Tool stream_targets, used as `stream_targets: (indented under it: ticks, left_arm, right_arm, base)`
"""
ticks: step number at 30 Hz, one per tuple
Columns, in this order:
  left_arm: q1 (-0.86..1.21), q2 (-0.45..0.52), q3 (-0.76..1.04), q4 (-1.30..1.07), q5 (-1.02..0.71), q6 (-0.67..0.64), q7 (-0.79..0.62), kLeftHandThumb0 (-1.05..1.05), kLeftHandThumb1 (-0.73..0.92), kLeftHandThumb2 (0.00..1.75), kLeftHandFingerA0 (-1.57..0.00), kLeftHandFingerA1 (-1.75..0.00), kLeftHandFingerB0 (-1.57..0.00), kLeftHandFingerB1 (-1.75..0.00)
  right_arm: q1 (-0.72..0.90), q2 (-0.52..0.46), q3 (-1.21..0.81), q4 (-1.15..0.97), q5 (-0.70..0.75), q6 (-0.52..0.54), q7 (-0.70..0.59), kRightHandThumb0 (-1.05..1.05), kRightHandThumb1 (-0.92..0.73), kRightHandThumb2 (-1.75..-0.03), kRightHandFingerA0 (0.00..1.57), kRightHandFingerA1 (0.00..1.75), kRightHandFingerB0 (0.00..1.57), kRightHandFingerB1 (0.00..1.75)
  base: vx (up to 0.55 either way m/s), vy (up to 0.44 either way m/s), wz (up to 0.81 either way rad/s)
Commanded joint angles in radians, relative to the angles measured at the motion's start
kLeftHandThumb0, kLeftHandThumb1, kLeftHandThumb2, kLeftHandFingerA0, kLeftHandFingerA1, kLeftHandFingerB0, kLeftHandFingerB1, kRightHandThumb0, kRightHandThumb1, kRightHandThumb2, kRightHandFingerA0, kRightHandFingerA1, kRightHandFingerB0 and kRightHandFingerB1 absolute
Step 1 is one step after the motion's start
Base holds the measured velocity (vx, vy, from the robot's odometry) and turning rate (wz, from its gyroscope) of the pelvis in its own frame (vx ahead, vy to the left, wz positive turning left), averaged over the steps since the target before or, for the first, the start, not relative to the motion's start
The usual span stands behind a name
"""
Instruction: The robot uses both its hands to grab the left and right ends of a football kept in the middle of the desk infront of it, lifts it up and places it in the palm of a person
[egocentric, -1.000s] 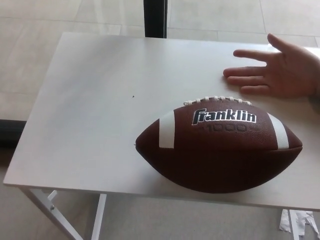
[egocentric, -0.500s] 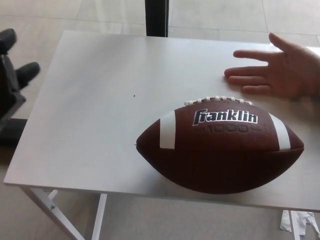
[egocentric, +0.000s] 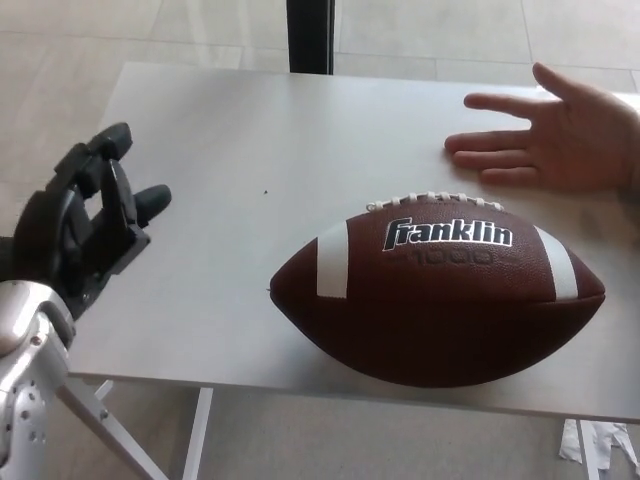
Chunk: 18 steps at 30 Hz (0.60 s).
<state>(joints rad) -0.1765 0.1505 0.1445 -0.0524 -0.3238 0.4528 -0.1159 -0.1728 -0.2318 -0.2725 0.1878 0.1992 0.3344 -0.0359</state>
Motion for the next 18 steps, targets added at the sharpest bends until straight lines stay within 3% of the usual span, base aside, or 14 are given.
stream_targets:
  ticks: [1, 2, 3, 4, 5, 8, 9, 12, 13, 14, 15, 16, 18]
  left_arm:
    - [0.02, -0.007, -0.025, 0.01, 0.037, 0.027, 0.021, -0.89, 0.92, 0.85, -0.17, -0.52, -0.04, -0.2]
    - [0.019, -0.009, -0.03, 0.011, 0.034, 0.036, 0.02, -0.89, 0.92, 0.85, -0.17, -0.52, -0.04, -0.2]
    - [0.024, -0.012, -0.036, 0.004, 0.023, 0.054, 0.013, -0.9, 0.92, 0.96, -0.1, -0.52, -0.02, -0.17]
    - [0.032, -0.02, -0.05, -0.003, 0.011, 0.079, 0.005, -0.91, 0.9, 1.29, -0.09, -0.55, 0.0, -0.11]
    - [0.039, -0.036, -0.069, -0.008, 0.013, 0.092, 0.012, -0.89, 0.86, 1.28, -0.02, -0.53, -0.1, -0.13]
    - [0.04, -0.051, -0.078, -0.01, 0.017, 0.1, 0.023, -0.89, 0.86, 1.28, -0.02, -0.53, -0.1, -0.13]
    - [0.061, -0.099, -0.106, -0.033, 0.017, 0.125, 0.054, -0.86, 0.85, 1.27, -0.02, -0.41, 0.0, -0.13]
    - [0.099, -0.209, -0.164, -0.06, 0.056, 0.144, 0.153, -0.93, 0.89, 1.28, -0.03, -0.35, 0.0, -0.08]
    - [0.098, -0.26, -0.171, -0.07, 0.056, 0.151, 0.192, -0.97, 0.89, 1.28, -0.03, -0.35, 0.0, -0.05]
    - [0.097, -0.297, -0.175, -0.081, 0.055, 0.156, 0.215, -0.96, 0.9, 1.28, -0.03, -0.35, 0.0, -0.05]
    - [0.092, -0.317, -0.181, -0.086, 0.064, 0.158, 0.228, -0.92, 0.88, 1.28, -0.03, -0.37, 0.0, -0.08]
    - [0.09, -0.33, -0.19, -0.087, 0.071, 0.152, 0.227, -0.94, 0.92, 1.3, -0.03, -0.36, 0.0, -0.05]
    - [0.088, -0.347, -0.191, -0.089, 0.074, 0.149, 0.223, -0.94, 0.92, 1.3, -0.03, -0.35, 0.0, -0.05]
  right_arm:
    - [0.021, 0.0, 0.014, 0.019, -0.055, -0.047, -0.026, -0.87, -0.91, -0.75, 0.33, 0.43, 0.15, 0.28]
    - [0.024, 0.002, 0.014, 0.019, -0.057, -0.051, -0.029, -0.87, -0.91, -0.75, 0.33, 0.43, 0.15, 0.28]
    - [0.027, 0.009, 0.017, 0.01, -0.056, -0.041, -0.032, -0.86, -0.78, -1.15, 0.27, 0.53, 0.06, 0.38]
    - [0.03, 0.019, 0.024, -0.003, -0.055, -0.023, -0.037, -0.88, -0.92, -0.77, 0.34, 0.43, 0.16, 0.28]
    - [0.03, 0.032, 0.026, -0.008, -0.05, -0.014, -0.043, -0.91, -0.92, -0.76, 0.33, 0.43, 0.16, 0.29]
    - [0.026, 0.046, 0.019, -0.005, -0.046, -0.013, -0.043, -0.91, -0.92, -0.76, 0.33, 0.43, 0.16, 0.29]
    - [0.032, 0.073, 0.034, -0.009, -0.064, -0.021, -0.07, -0.94, -0.92, -0.77, 0.35, 0.42, 0.19, 0.29]
    - [0.051, 0.126, 0.058, -0.011, -0.068, -0.024, -0.084, -0.94, -0.92, -0.76, 0.29, 0.38, 0.16, 0.29]
    - [0.06, 0.142, 0.068, -0.03, -0.067, -0.016, -0.084, -0.89, -0.76, -1.16, 0.22, 0.51, 0.1, 0.4]
    - [0.065, 0.151, 0.075, -0.033, -0.07, -0.023, -0.084, -0.95, -0.92, -0.78, 0.27, 0.41, 0.14, 0.28]
    - [0.063, 0.157, 0.08, -0.028, -0.076, -0.031, -0.086, -0.9, -0.76, -1.16, 0.22, 0.52, 0.11, 0.41]
    - [0.063, 0.159, 0.085, -0.023, -0.078, -0.035, -0.082, -0.94, -0.92, -0.79, 0.26, 0.43, 0.15, 0.29]
    - [0.061, 0.163, 0.09, -0.019, -0.08, -0.037, -0.079, -0.96, -0.91, -0.8, 0.25, 0.44, 0.15, 0.29]
  base:
    - [0.0, 0.0, 0.0]
    - [0.0, 0.0, 0.0]
    - [0.0, 0.0, 0.0]
    - [0.0, 0.0, 0.0]
    - [0.0, 0.0, 0.0]
    - [0.0, 0.0, 0.0]
    - [0.0, 0.0, 0.0]
    - [0.0, 0.0, 0.0]
    - [0.0, 0.0, 0.0]
    - [0.0, 0.0, 0.0]
    - [0.0, 0.0, 0.0]
    - [0.0, 0.0, 0.0]
    - [0.0, 0.0, 0.0]
